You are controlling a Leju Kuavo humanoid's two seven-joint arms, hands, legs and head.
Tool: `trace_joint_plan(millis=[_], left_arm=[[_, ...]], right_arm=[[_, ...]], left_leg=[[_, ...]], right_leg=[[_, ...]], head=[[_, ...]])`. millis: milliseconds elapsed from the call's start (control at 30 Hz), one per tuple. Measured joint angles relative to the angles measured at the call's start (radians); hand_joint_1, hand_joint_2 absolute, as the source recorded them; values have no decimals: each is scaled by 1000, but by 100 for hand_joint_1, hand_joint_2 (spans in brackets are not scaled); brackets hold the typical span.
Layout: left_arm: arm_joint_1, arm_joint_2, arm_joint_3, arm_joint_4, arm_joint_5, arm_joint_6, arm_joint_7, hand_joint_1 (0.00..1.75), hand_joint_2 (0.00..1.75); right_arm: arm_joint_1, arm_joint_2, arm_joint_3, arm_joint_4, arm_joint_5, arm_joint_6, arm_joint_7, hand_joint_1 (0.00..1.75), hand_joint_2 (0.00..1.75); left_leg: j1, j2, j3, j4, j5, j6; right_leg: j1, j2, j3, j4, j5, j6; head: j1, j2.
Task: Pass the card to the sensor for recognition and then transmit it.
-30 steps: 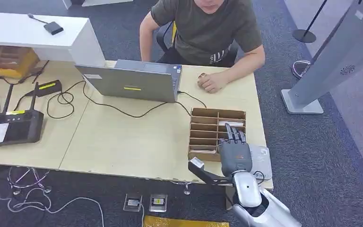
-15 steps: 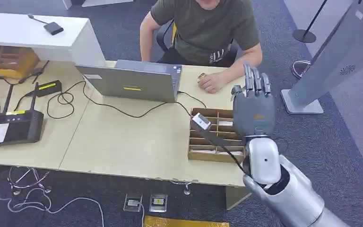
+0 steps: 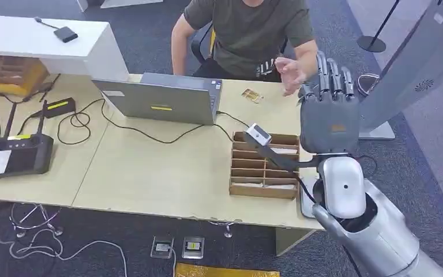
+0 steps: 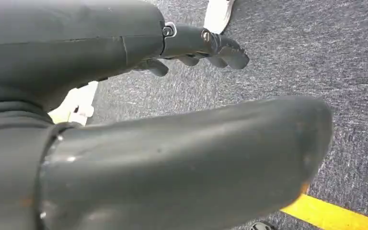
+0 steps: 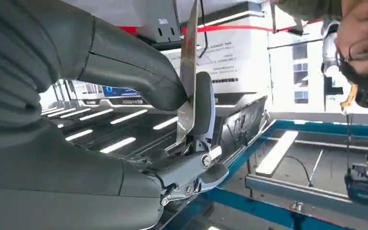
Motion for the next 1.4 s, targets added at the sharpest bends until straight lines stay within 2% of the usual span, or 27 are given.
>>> trace_joint_plan(millis=[67, 167, 267, 467, 667, 767, 867, 1133, 1167, 1200, 1233, 1400], left_arm=[[0, 0, 0, 0, 9, 0, -3, 0, 0], [-2, 0, 0, 0, 22, 6, -3, 0, 0], [-4, -1, 0, 0, 30, 16, 10, 0, 0], [-4, -10, 0, 0, 73, 35, 27, 0, 0], [-4, -10, 0, 0, 76, 37, 31, 0, 0], [-3, -13, 1, 0, 72, 36, 54, 0, 0], [-3, -13, 0, 0, 65, 35, 65, 0, 0], [-2, -13, 1, 0, 53, 31, 74, 0, 0], [-2, -13, 1, 0, 52, 30, 74, 0, 0], [-2, -13, 1, 0, 52, 29, 74, 0, 0], [-2, -13, 1, 0, 52, 28, 74, 0, 0], [-2, -13, 1, 0, 51, 25, 73, 0, 0]], right_arm=[[-2, 0, 2, 16, -19, 5, -1, 175, 175], [-23, 16, 13, 75, -54, -24, -11, 175, 175], [-48, 50, 31, 147, -79, -70, -18, 175, 175], [-89, 111, 69, 288, -122, -100, -14, 175, 175], [-92, 116, 76, 306, -127, -103, -13, 175, 175], [-96, 126, 84, 383, -147, -98, 39, 175, 175], [-88, 121, 80, 402, -144, -95, 56, 175, 175], [-24, 109, 11, 416, -23, -51, 59, 175, 175], [-15, 108, -3, 416, -14, -50, 59, 0, 175], [-7, 107, -13, 415, -2, -51, 59, 0, 175], [2, 107, -22, 413, 12, -52, 59, 0, 0], [35, 106, -63, 388, 64, -69, 57, 0, 0]], left_leg=[[0, 0, -1, 0, 0, 0], [0, 0, -1, 0, 0, 0], [0, 0, -1, 0, 0, 0], [0, -1, -1, 0, 0, 0], [0, -1, -1, 0, 0, 0], [0, -1, -1, 0, 0, 0], [0, -1, -1, 0, 0, 0], [0, -1, -1, 0, 0, 0], [0, -1, -1, 0, 0, 0], [0, -1, -1, 0, 0, 0], [0, -1, -1, 0, 0, 0], [0, -1, -1, 0, 0, 0]], right_leg=[[0, 0, 0, 0, 0, 0], [0, 0, 0, 0, 0, 0], [0, 0, 0, 0, 0, 0], [0, -1, 0, 0, 0, 0], [0, -1, 0, 0, 0, 0], [0, -1, -1, 0, 0, 0], [0, -1, -1, 0, 0, 0], [0, -1, -2, 0, 0, -1], [0, -1, -2, 0, 0, -1], [0, -1, -2, 0, 0, -1], [0, -1, -2, 0, 0, -1], [0, -1, -1, 0, 0, -1]], head=[[0, 0], [0, 0], [0, 0], [1, 0], [0, 0], [0, 0], [0, 0], [0, 0], [0, 0], [0, 0], [0, 0], [0, 0]])
